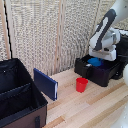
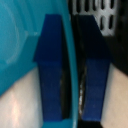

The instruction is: Gently grip the air fryer handle with your gripper and kindly pull it open by sliding your gripper away from the base. Gradually bring your gripper in line with the blue bowl and gently capture it, without tightening your grip too much. Securely place the blue bowl inside the opened air fryer with a steady position. Liberate your robot's gripper, and withdraw your gripper from the proximity of the air fryer.

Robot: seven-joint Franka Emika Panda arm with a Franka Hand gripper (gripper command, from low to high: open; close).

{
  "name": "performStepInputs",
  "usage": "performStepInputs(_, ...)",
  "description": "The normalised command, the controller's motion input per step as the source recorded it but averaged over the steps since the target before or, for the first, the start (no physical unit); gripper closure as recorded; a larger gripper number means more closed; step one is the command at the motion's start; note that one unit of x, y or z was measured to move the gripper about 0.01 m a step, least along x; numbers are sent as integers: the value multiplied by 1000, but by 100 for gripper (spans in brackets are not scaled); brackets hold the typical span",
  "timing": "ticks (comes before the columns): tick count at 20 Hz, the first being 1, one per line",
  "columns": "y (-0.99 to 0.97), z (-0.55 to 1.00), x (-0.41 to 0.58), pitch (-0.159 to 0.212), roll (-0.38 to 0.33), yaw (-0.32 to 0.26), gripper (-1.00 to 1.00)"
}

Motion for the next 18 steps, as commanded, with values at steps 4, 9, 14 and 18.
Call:
performStepInputs(4,-211,-129,0,-46,4,27,-100)
performStepInputs(9,72,30,-126,-10,5,-30,-100)
performStepInputs(14,102,317,-73,113,80,-122,-100)
performStepInputs(18,252,420,0,95,111,-148,-100)
